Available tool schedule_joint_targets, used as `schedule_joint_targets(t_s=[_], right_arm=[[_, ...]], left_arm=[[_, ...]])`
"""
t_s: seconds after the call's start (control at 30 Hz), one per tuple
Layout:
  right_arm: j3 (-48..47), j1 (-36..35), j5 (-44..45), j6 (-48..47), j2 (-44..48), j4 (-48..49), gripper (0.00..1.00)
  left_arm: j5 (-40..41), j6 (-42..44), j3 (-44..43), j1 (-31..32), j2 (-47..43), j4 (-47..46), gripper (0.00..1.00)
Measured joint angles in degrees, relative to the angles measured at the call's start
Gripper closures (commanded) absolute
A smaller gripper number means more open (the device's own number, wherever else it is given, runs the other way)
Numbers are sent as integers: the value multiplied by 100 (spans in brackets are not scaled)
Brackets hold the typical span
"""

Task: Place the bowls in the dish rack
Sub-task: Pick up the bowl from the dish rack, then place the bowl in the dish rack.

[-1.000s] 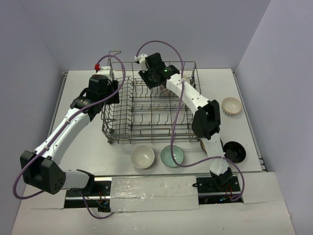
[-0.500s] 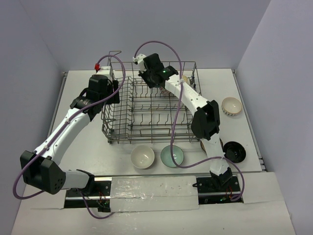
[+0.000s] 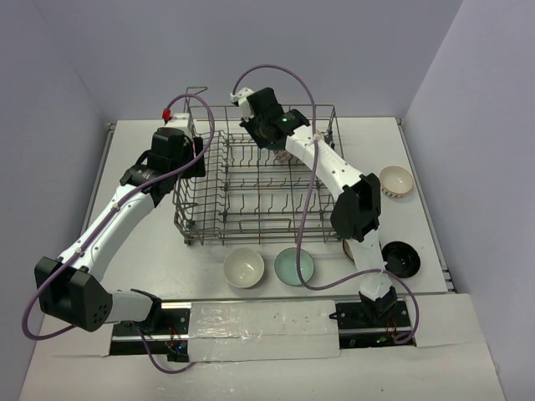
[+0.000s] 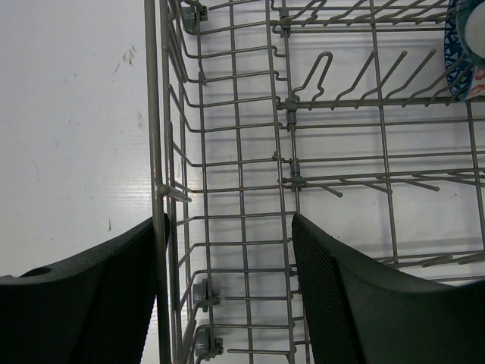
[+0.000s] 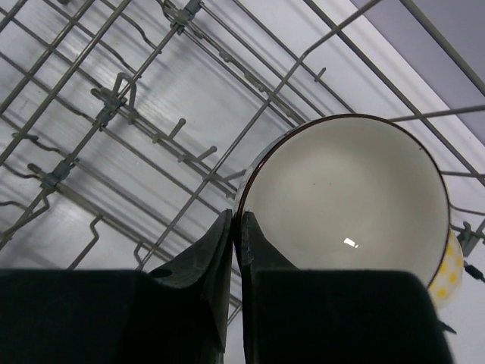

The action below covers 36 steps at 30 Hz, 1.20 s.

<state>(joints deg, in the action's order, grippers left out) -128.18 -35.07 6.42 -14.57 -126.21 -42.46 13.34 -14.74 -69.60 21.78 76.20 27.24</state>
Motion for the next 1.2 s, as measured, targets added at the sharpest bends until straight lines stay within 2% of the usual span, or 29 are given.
schedule_joint_targets(t_s=[0.17,0.4,0.63,0.9,0.93,0.97,1.2], right_arm=[[7,-76,-138,247,389,-221,100],[37,-144,-1244,979,975,109,100],[907,-144,-2284,2308,1235,1480,100],[1259,-144,-2857,3751,758,2741,100],[1259,-142,-2907,3910,660,2922,100],[1259,-142,-2953,4065,570,3075,100],[1480,-146,-3095,5088,149,4085,100]], left_arm=[[-2,0,0,0,0,0,29],[-20,-9,28,0,-13,-50,27],[-133,-87,136,2,-144,-133,22],[-302,-133,140,0,-262,-129,19],[-315,-144,140,0,-264,-127,13],[-350,-151,140,0,-269,-127,1],[-570,-212,284,9,-439,-234,1]])
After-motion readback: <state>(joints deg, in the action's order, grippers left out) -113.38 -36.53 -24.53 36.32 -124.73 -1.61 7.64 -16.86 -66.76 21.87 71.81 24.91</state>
